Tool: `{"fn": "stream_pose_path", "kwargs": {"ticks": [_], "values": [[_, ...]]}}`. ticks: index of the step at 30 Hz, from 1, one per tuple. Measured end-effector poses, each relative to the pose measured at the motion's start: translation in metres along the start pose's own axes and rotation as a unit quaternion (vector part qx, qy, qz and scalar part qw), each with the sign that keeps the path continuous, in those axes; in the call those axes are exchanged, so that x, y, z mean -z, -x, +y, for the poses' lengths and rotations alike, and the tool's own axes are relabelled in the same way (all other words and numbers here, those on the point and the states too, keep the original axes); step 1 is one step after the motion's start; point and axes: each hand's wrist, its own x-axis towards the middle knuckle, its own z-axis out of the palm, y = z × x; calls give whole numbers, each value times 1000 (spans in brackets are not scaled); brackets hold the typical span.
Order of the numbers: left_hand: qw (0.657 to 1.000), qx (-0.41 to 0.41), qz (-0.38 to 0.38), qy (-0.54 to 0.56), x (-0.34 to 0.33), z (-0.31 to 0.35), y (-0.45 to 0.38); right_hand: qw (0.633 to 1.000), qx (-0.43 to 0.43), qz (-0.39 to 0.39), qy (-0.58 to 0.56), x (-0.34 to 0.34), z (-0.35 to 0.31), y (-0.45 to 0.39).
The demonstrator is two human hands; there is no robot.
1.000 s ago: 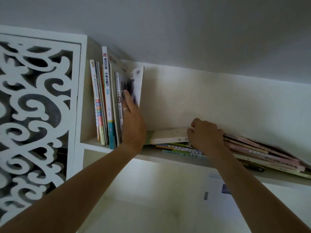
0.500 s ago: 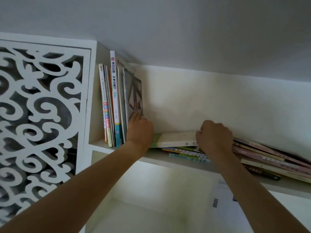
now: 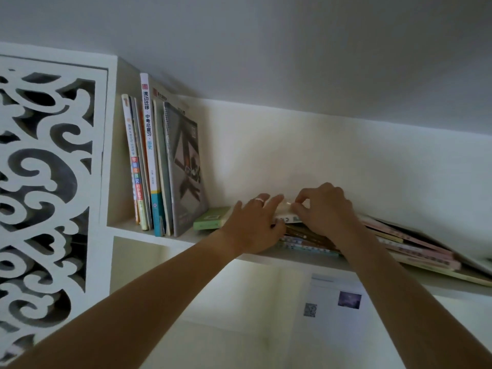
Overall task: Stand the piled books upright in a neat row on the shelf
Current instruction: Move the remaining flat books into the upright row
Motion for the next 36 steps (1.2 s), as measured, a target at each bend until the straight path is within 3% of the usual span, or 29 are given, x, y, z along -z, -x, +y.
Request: {"fn": "stream_pose_path", "kwargs": {"ticks": [5,8,13,15,18,20,23,25,27,29,32,36], "values": [[985,-115,59,115,1,19,-6,982,-93,9,162,-1,7,13],[983,-100,59,144,-2,25,-10,980,-167,-72,81,1,12,15],[977,-72,102,171,-12,30,-14,998,-43,-11,33,12,19,20],[969,-55,135,198,-13,32,-15,997,2,-24,-72,16,22,19],[953,-89,190,219,-15,36,-20,955,61,-67,-282,18,25,16],[953,-100,177,224,-11,36,-22,942,76,-65,-321,18,29,14],[969,-105,177,139,-3,32,-26,971,53,63,-225,10,43,13],[974,-91,182,103,0,32,-28,980,-32,125,-151,6,57,13],[974,-61,182,124,-3,35,-28,978,-195,61,-35,7,76,12],[971,-48,197,130,-7,39,-28,949,-311,-43,-2,12,95,15],[967,-43,208,140,-12,41,-28,948,-301,-89,-56,13,117,17],[965,-43,205,161,-13,42,-27,969,-237,-31,-57,13,121,14]]}}
